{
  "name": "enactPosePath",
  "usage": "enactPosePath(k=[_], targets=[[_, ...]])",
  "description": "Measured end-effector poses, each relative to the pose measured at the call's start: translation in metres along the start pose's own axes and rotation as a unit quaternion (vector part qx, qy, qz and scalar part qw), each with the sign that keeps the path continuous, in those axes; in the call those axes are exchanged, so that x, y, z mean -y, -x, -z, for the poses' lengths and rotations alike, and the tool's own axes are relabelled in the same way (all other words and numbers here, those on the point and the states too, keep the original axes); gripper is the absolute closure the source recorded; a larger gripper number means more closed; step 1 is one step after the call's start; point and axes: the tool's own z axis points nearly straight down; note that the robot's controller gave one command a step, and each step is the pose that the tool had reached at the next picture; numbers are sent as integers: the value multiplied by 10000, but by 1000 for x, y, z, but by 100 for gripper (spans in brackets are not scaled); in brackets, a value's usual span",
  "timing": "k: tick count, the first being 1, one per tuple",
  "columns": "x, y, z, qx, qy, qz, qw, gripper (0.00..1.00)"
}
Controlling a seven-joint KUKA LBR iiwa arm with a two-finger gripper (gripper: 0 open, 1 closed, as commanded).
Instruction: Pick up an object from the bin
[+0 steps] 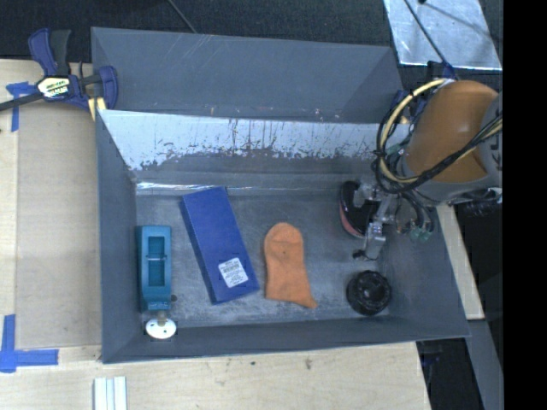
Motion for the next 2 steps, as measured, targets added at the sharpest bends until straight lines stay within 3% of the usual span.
enactPosePath(k=[1, 2], targets=[[0, 0, 0, 1, 2, 0, 10000, 0], [24, 13, -38, 75, 54, -618, 9980, 100]])
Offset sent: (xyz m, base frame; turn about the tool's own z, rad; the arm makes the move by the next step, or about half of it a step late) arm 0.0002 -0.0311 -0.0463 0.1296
